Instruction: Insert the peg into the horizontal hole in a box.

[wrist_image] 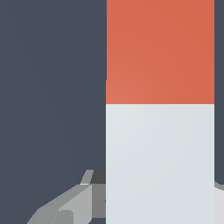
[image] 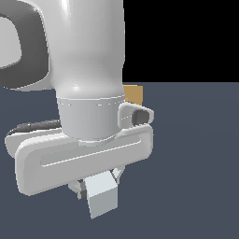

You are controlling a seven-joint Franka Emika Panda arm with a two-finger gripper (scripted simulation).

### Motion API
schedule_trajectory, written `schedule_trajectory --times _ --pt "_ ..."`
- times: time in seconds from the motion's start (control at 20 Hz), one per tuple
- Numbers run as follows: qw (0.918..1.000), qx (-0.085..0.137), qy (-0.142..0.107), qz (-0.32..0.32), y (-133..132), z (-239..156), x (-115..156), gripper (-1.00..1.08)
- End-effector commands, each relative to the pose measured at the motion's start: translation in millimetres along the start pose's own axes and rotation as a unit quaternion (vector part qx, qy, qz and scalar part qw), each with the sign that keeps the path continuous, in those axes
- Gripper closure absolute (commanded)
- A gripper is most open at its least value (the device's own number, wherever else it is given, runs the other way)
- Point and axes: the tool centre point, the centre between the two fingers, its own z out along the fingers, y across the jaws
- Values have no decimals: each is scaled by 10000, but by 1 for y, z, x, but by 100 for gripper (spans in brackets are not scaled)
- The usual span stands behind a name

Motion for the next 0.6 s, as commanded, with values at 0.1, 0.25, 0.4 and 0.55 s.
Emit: schedule_trajectory --times 0.1,0.25,0.4,0.55 --pt "10000 0 -1 -2 0 0 1 108" --pt "10000 0 -1 14 3 -1 4 108" --pt "10000 0 -1 48 9 -4 12 108" --pt "9999 0 -1 101 17 -7 24 108"
